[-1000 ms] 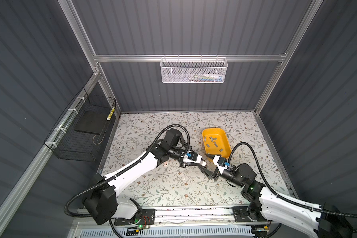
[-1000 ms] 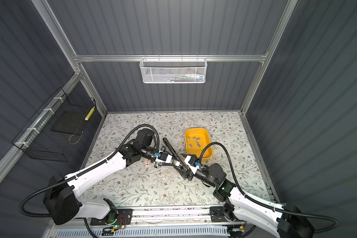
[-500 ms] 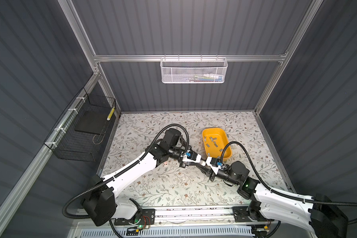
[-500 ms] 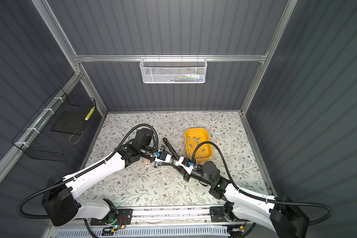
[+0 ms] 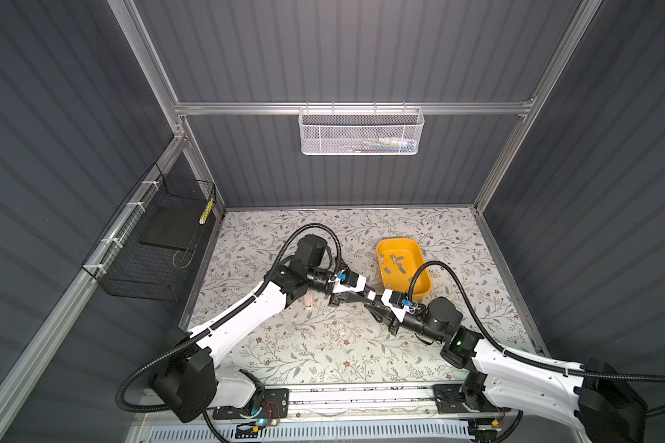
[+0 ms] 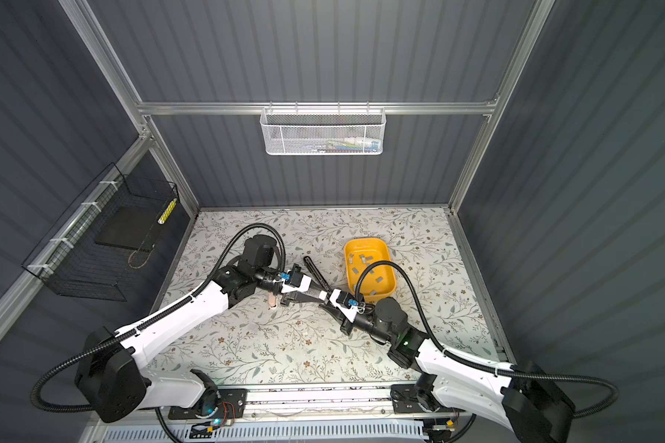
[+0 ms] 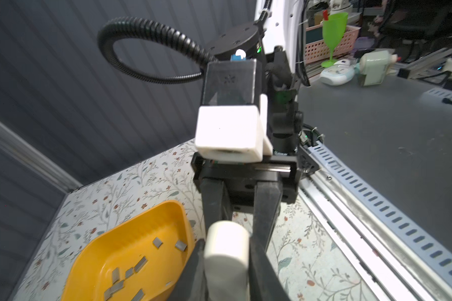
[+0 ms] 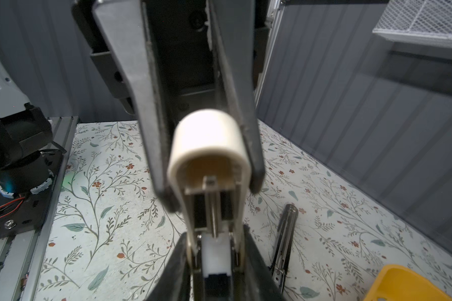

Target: Load the staples into the stapler

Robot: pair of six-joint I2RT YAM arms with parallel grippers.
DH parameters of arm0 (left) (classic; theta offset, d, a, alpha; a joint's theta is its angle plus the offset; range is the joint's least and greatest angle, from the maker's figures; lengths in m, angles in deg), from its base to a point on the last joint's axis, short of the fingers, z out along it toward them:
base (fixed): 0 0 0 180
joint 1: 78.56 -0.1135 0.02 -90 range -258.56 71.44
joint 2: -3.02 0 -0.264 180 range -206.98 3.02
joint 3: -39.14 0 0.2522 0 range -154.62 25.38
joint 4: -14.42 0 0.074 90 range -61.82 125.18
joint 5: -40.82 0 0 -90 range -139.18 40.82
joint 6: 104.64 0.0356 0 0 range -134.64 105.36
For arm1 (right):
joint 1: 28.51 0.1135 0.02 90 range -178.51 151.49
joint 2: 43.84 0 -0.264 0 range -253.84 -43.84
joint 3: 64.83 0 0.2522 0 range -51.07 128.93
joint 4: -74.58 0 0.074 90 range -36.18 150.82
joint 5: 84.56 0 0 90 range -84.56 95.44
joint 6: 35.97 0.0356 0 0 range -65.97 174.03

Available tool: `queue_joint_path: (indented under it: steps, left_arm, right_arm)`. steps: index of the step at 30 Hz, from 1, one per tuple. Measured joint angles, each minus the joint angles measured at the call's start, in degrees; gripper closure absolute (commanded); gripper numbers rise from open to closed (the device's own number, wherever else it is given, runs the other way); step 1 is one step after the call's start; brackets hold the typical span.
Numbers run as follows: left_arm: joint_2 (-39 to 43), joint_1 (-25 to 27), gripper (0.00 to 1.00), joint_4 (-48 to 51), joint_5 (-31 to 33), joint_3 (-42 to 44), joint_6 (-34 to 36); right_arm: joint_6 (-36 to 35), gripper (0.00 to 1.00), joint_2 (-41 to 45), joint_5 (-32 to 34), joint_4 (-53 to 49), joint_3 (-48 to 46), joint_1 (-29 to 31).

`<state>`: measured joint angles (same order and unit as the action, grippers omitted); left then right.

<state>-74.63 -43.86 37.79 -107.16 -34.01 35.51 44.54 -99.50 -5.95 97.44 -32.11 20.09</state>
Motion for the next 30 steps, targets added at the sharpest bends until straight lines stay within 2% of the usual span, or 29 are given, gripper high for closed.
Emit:
queue_joint_path:
  steps: [6, 9, 11, 13, 16, 19, 24, 30]
  left_arm:
    - [0.57, -6.12, 0.39, -2.03, 7.93, 0.68, 1.57]
    - [1.11, -9.75, 0.38, -3.08, 10.14, 0.57, 1.42]
    - [1.22, -11.58, 0.37, -0.92, 12.33, -0.94, 3.74]
    - [0.24, -12.70, 0.40, 4.13, 15.17, -5.05, 8.04]
    - [-2.36, -12.61, 0.38, 11.47, 20.50, -13.03, 16.44]
    - [-3.34, -12.52, 0.35, 17.03, 26.67, -15.47, 24.52]
    - [-4.79, -12.50, 0.32, 25.33, 37.83, -14.23, 36.39]
    - [-4.76, -12.50, 0.33, 29.90, 50.23, -6.64, 48.37]
  right_arm:
    - [4.55, 1.00, -0.26, 0.76, -4.44, 3.48, 0.44]
    - [6.16, 1.00, -0.31, 3.39, -8.55, 4.68, 1.77]
    - [8.26, 1.00, -0.98, 5.95, -12.72, 6.62, 2.60]
    - [10.56, 1.00, -2.69, 7.56, -15.65, 8.55, 2.89]
    - [13.57, 1.00, -8.11, 9.53, -20.57, 12.37, 3.56]
    - [16.24, 1.00, -15.78, 10.84, -25.31, 16.61, 4.33]
    - [19.21, 1.00, -27.56, 11.96, -32.44, 22.29, 4.85]
    - [20.87, 0.95, -36.20, 12.04, -37.79, 27.50, 4.85]
